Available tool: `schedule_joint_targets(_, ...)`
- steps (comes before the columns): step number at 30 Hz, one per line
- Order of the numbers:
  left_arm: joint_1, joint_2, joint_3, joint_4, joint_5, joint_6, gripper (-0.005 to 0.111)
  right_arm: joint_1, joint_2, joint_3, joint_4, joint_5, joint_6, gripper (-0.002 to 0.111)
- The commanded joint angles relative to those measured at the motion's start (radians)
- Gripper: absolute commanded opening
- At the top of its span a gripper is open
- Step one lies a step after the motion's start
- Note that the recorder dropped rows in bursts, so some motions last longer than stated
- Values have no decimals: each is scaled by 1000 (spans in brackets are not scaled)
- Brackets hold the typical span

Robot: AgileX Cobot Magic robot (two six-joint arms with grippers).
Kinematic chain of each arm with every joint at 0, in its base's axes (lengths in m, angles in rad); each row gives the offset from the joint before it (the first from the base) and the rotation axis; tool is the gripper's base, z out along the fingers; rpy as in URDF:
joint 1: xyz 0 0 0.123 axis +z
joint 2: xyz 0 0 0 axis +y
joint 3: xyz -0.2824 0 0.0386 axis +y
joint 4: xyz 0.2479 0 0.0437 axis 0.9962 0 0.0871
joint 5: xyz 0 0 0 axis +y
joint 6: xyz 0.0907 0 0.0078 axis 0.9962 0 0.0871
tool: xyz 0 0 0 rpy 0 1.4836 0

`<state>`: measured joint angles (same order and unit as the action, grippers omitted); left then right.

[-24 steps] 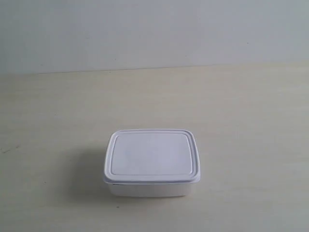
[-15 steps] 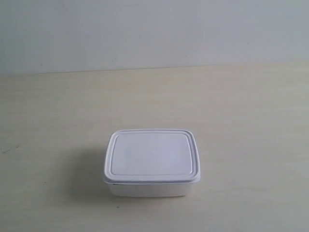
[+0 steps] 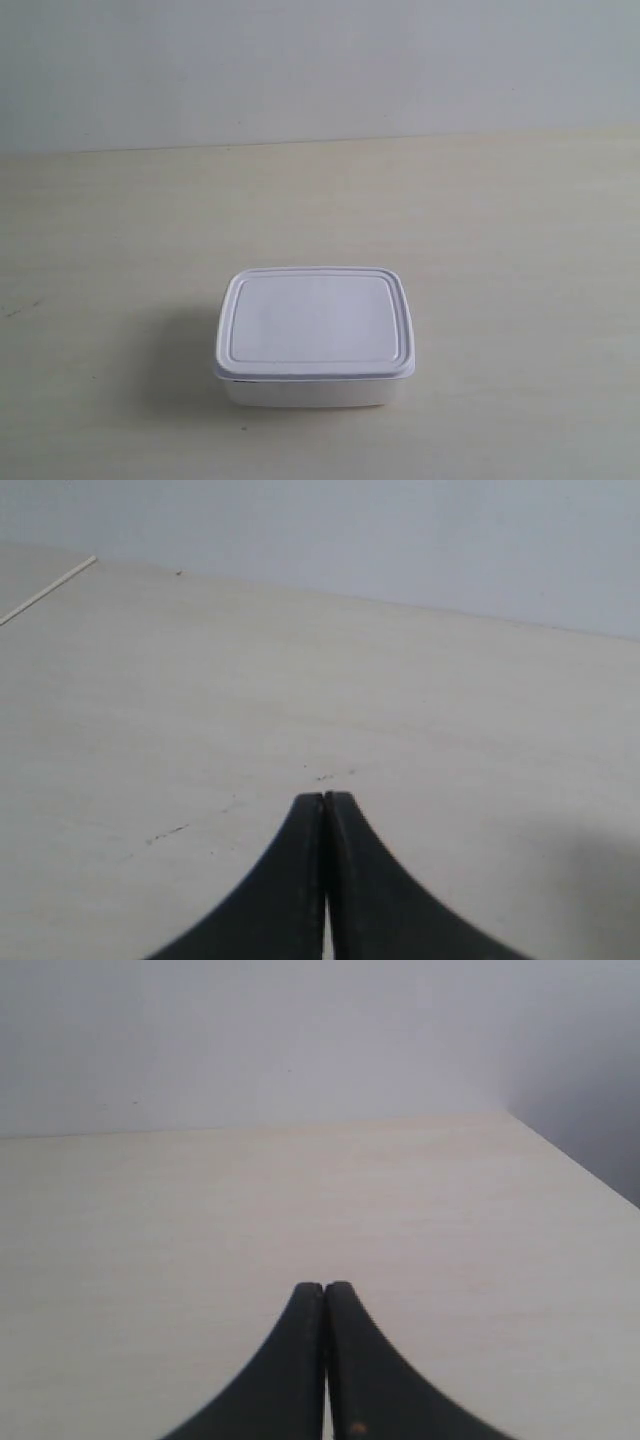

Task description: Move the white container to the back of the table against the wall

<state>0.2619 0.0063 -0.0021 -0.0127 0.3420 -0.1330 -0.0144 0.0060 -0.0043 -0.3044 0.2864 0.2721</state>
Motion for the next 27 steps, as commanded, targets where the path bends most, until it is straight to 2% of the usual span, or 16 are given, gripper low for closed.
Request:
schedule_joint_targets(1,-5,-6,2,-2,-82,-7,0,2,-6,4,-46,-37,-10,0)
schedule_joint_targets(4,-5,-6,2,-2,-170,-7,0,2,-6,4,-34,-92,-10,0)
schedule_joint_targets(7,-5,-6,2,-2,-313,-4,0,2,-6,4,-34,-92,-10,0)
schedule_joint_targets(11,-5,-6,2,-2,-412,-13,0,2,-6,4,-35,-125,-10,0)
schedule_joint_targets(15,-5,-6,2,-2,-492,-121,0,2,-6,4,-13,-338,11,0)
schedule_joint_targets(20,-5,-6,2,-2,-563,-121,0,2,-6,4,42,-644,162,0)
schedule_joint_targets(23,-5,-6,2,-2,-621,-134,0,2,-6,4,42,-736,183,0)
schedule_joint_targets(25,-5,-6,2,-2,-683,-189,0,2,-6,4,42,-805,183,0)
schedule_joint_targets(27,-5,-6,2,-2,-734,-312,0,2,-6,4,45,-881,183,0)
